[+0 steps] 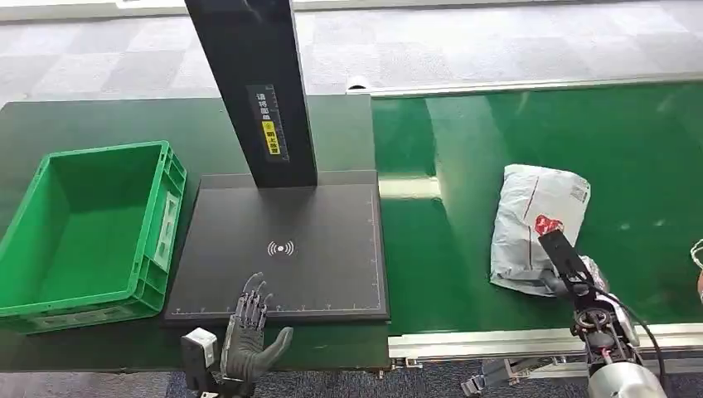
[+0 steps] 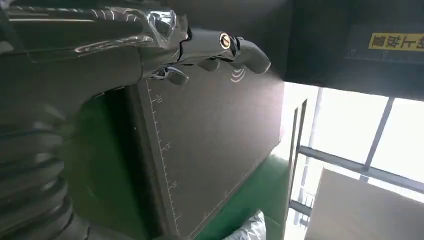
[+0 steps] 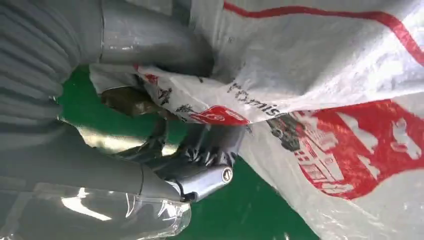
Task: Moved the parcel from conveyor to table for the left to box.
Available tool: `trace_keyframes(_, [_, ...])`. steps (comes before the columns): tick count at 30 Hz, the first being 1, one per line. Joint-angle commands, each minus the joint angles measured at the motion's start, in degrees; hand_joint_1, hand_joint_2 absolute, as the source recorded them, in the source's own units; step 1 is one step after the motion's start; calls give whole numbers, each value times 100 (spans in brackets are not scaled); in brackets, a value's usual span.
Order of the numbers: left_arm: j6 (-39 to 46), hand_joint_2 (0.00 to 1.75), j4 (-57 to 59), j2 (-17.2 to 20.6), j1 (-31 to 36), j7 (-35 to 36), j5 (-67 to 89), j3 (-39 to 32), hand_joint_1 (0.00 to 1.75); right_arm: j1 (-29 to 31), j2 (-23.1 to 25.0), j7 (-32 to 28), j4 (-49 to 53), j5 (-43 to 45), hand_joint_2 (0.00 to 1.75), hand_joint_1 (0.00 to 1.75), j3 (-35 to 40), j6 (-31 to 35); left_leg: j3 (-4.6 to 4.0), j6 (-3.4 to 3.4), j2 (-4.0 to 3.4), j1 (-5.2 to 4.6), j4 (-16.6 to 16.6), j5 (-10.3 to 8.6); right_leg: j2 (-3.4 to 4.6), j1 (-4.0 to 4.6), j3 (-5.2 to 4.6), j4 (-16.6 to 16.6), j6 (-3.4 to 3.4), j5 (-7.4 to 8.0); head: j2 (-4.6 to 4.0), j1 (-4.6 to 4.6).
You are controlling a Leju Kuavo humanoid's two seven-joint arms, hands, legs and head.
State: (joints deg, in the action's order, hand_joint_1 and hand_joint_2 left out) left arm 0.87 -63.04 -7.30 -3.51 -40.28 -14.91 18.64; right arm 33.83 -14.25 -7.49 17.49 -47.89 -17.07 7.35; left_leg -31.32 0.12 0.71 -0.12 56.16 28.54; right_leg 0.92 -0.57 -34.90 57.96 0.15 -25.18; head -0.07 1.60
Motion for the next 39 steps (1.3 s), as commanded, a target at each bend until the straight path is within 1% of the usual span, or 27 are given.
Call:
trace_keyframes(1, [149,175,116,106,12,28,-44,60,0,417,160,-676,-51,256,175,175,-218,380,7,-6,-21,1,-5,3,11,2,4,-5,-1,2,0,0])
trace_keyframes(3, [195,175,72,103,-19,28,-39,42,0,528,213,-927,54,324,175,175,-244,443,0,-4,-27,-2,-2,3,18,-1,-5,0,-1,4,0,0])
trace_keyframes(4, [283,175,29,80,-45,28,-26,-13,0,600,298,-1356,215,415,175,175,-251,572,2,-7,-31,1,-2,3,18,2,-2,-3,-1,5,0,-2])
trace_keyframes(6, [371,175,0,50,-72,28,-42,-96,0,718,478,-1663,554,491,175,175,-155,682,5,-10,-49,3,-3,5,32,3,-2,-5,-2,8,0,0])
trace_keyframes(7, [423,175,-18,27,-69,28,-27,-141,0,758,582,-1841,779,533,175,175,-58,712,0,-6,-45,-1,-1,5,34,-1,-8,1,-2,7,0,0])
trace_keyframes(9, [438,175,2,16,-44,28,-26,-153,0,815,680,-1808,955,542,175,175,17,718,2,-11,-67,2,-3,6,50,3,-8,-3,-4,13,0,2])
trace_keyframes(10, [488,175,10,1,-26,28,-20,-184,0,783,756,-1890,1265,582,175,175,170,698,-2,-8,-55,-1,0,5,44,-1,-14,5,-3,9,0,-2])
trace_keyframes(11, [521,175,40,-16,2,28,-20,-211,0,775,823,-1933,1501,610,175,175,333,715,3,-11,-63,3,-3,5,46,3,-10,1,-5,11,0,0])
trace_keyframes(12, [564,175,78,-36,43,28,-21,-243,0,755,895,-1908,1763,658,175,175,520,727,-9,-3,-40,-3,0,-1,30,-3,-15,6,-2,8,0,-2])
trace_keyframes(13, [588,175,73,-49,48,28,-25,-272,0,724,918,-1975,1902,709,175,175,619,706,-7,-5,-52,-2,-1,0,35,-2,-16,5,-3,9,0,2])
trace_keyframes(14, [683,175,118,-80,91,28,-9,-332,0,575,1027,-1945,2456,807,175,175,1020,671,-1,-8,-61,2,-3,2,42,2,-12,2,-5,11,0,0])
trace_keyframes(15, [738,175,138,-98,99,28,-19,-368,0,534,1067,-1935,2620,806,175,175,1173,673,-4,-4,-36,1,0,-2,22,1,-10,4,-3,7,0,0])
trace_keyframes(16, [786,175,169,-115,111,28,-45,-400,0,479,1111,-1919,2803,811,175,175,1337,643,-1,-6,-37,2,-3,-4,19,3,-11,2,-3,8,0,0])
trace_keyframes(17, [908,175,223,-129,145,28,-81,-453,0,302,1203,-1745,3251,918,175,175,1756,519,10,-9,-51,6,-6,-3,29,7,-6,-3,-5,10,0,0])
trace_keyframes(19, [959,175,253,-134,164,28,-110,-492,0,229,1231,-1644,3383,920,175,175,2020,446,5,-5,-33,4,-5,-6,17,5,-5,-1,-3,7,0,2])
trace_keyframes(20, [1055,175,263,-146,181,28,-112,-544,0,177,1253,-1570,3432,921,175,175,2276,411,14,-8,-40,9,-8,-3,21,10,2,-6,-5,7,0,0])
trace_keyframes(22, [1229,175,387,-233,296,28,-185,-679,0,78,1448,-1548,3314,943,175,175,2816,102,17,-7,-35,10,-10,-6,17,11,4,-8,-5,7,0,0])
trace_keyframes(24, [1315,175,435,-310,381,28,-179,-730,0,-2,1691,-1474,3063,965,175,175,3229,68,16,-6,-27,10,-10,-7,9,11,6,-7,-4,6,0,-2])
trace_keyframes(25, [1308,175,467,-327,413,28,-187,-718,0,-54,1775,-1472,3032,947,175,175,3295,83,23,-9,-39,15,-13,-6,20,17,12,-14,-6,10,0,0])
trace_keyframes(26, [1313,175,564,-353,510,28,-178,-671,0,-128,1925,-1440,2863,922,175,175,3528,56,28,-10,-41,17,-17,-7,19,18,17,-19,-6,11,0,-2])
trace_keyframes(28, [1314,175,678,-389,619,28,-190,-635,0,-253,2081,-1418,2730,927,175,175,3727,111,29,-11,-38,22,-19,-10,15,19,19,-19,-7,12,0,0])
trace_keyframes(29, [1295,175,717,-395,658,28,-203,-618,0,-269,2115,-1417,2683,948,175,175,3778,49,24,-8,-24,18,-14,-9,6,14,15,-10,-6,6,0,0])
trace_keyframes(31, [1279,175,885,-434,817,28,-221,-555,0,-371,2343,-1399,2394,991,175,175,4076,-157,21,-9,-15,19,-12,-10,-1,16,15,-10,-5,4,0,-2])
trace_keyframes(34, [1291,175,1023,-432,950,28,-294,-510,0,-337,2510,-1390,2027,1104,175,175,4325,-116,31,-12,-25,20,-20,-11,6,20,25,-20,-5,5,0,-2])
trace_keyframes(37, [1276,175,1151,-410,1083,28,-375,-473,0,-256,2638,-1297,1615,1195,175,175,4570,-205,21,-11,-17,17,-12,-11,1,16,14,-7,-4,2,0,-2])
trace_keyframes(38, [1282,175,1159,-401,1092,28,-377,-459,0,-227,2640,-1212,1526,1216,175,148,4602,-162,27,-13,-15,20,-18,-13,-5,19,22,-16,-4,4,0,0])
trace_keyframes(39, [1272,175,1169,-394,1101,28,-384,-455,0,-209,2619,-1194,1486,1229,175,148,4600,-120,19,-10,-10,16,-11,-13,-7,14,14,-6,-3,1,0,-2])
